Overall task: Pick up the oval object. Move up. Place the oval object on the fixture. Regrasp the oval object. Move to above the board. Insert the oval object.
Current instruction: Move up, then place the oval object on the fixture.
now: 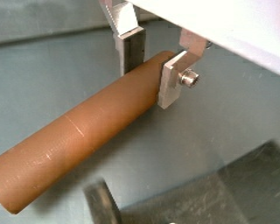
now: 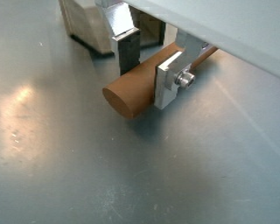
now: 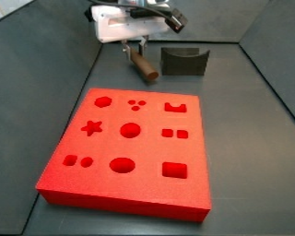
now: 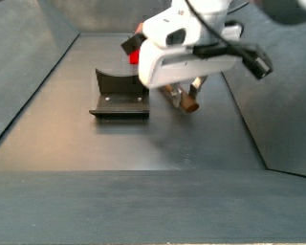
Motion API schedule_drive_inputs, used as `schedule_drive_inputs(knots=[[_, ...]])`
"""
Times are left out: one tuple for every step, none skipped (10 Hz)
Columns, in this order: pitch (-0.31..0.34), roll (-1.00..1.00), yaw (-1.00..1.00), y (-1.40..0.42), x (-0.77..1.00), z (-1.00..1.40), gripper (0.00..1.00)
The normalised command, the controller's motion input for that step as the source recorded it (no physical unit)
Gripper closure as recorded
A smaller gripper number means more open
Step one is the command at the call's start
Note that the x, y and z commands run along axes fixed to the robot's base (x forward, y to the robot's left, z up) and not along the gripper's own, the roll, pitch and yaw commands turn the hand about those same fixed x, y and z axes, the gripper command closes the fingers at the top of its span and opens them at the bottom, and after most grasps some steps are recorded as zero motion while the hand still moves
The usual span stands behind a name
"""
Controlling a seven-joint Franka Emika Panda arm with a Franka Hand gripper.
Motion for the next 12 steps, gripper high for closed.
schedule_drive_inputs(knots=[[0.078, -0.03, 0.03, -0.02, -0.04, 0.56, 1.00], [0.077, -0.04, 0.03, -0.01, -0.02, 0.42, 1.00], [0.063, -0.06, 0.03, -0.01, -0.02, 0.22, 1.00], [0.000, 0.00, 0.00, 0.00, 0.00, 1.00, 1.00], [-0.011, -0.01, 0.00, 0.00, 0.00, 1.00, 1.00], [0.002, -0.02, 0.00, 0.00, -0.01, 1.00, 1.00], [0.004, -0.03, 0.00, 0.00, -0.01, 1.00, 1.00], [0.010, -0.05, 0.00, -0.01, -0.02, 1.00, 1.00], [0.015, -0.07, 0.01, -0.01, -0.02, 1.00, 1.00], [0.020, -0.08, 0.01, -0.01, -0.02, 1.00, 1.00], [0.022, -0.10, 0.01, -0.01, -0.02, 1.00, 1.00], [0.026, -0.11, 0.00, -0.01, -0.02, 0.85, 1.00]])
